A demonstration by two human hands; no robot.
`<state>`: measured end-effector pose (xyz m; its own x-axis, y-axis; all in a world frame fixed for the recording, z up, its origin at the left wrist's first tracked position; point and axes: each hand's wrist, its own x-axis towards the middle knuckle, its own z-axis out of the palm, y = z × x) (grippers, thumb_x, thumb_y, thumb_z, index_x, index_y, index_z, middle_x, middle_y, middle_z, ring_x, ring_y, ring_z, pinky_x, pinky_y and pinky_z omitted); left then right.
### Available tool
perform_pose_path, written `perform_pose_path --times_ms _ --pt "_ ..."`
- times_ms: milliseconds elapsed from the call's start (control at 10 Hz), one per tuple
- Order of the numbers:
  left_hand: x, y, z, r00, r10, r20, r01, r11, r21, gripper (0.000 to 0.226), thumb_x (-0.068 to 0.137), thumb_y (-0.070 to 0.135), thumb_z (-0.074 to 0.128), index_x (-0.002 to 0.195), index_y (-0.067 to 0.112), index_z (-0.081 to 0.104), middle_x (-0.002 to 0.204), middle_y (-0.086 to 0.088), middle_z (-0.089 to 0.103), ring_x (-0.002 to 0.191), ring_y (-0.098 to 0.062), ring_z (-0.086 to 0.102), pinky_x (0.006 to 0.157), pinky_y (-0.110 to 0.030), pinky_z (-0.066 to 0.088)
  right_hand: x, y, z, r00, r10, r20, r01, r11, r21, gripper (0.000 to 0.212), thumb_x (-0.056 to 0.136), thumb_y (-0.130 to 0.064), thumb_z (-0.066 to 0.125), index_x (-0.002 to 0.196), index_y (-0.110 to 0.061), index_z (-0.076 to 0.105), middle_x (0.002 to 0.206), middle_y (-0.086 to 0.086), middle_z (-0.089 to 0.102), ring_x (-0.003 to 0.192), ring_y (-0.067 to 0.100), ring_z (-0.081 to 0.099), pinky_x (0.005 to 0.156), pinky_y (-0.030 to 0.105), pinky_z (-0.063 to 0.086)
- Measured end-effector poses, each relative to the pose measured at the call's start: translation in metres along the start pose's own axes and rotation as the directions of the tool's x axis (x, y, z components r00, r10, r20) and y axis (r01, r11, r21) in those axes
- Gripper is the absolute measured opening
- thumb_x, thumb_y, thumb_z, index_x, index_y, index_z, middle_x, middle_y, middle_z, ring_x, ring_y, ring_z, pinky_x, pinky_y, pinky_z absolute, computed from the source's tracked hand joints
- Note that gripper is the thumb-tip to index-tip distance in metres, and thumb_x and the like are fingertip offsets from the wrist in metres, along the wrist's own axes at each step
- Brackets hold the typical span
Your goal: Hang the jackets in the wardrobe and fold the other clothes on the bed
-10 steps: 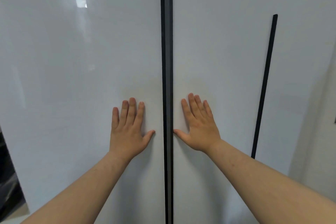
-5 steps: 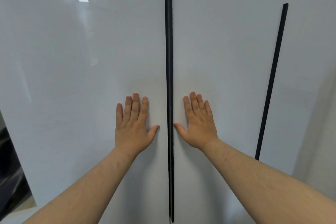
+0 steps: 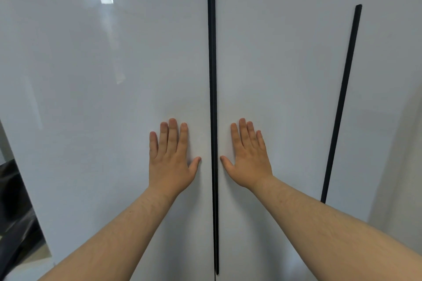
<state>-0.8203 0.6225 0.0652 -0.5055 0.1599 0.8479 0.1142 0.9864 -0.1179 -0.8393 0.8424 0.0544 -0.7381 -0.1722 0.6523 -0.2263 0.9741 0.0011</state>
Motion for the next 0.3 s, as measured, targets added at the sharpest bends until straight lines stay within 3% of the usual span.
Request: perform_pose_path --times_ms 100,200,300 --pt "-0.010 0.006 -0.001 1.000 0.003 0.029 -0.002 1.000 -0.018 0.103 0.079 0.042 0.068 0.155 0.009 0.006 0.161 -0.017 -0.003 0.150 -0.034 0.000 0.121 -0.049 -0.005 -0.009 -0.002 0.000 0.997 0.030 0.073 -0.031 0.999 0.020 0.097 0.092 -0.050 0.038 0.141 -0.026 -0.043 0.149 -0.001 -0.049 0.139 0.018 -0.043 0.120 0.042 -0.017" --pt "-0.033 0.009 -0.005 0.992 0.028 0.124 -0.023 0.999 -0.045 0.097 0.072 0.026 0.073 0.153 0.004 0.024 0.160 -0.022 0.010 0.148 -0.038 0.013 0.120 -0.050 0.002 -0.024 -0.010 -0.002 0.979 0.065 0.195 -0.086 0.991 0.099 0.100 0.091 -0.038 0.044 0.138 -0.026 -0.044 0.145 -0.002 -0.052 0.139 0.020 -0.040 0.123 0.042 -0.006" --pt "-0.081 0.016 -0.001 0.973 0.075 0.219 -0.049 0.991 -0.121 0.088 0.062 0.021 0.077 0.143 0.001 0.046 0.152 -0.026 0.034 0.142 -0.040 0.033 0.119 -0.049 0.023 -0.069 -0.018 0.009 0.930 0.073 0.360 -0.143 0.975 0.171 0.091 0.090 -0.024 0.044 0.153 -0.020 -0.023 0.151 0.002 -0.042 0.150 0.023 -0.020 0.122 0.038 0.015"
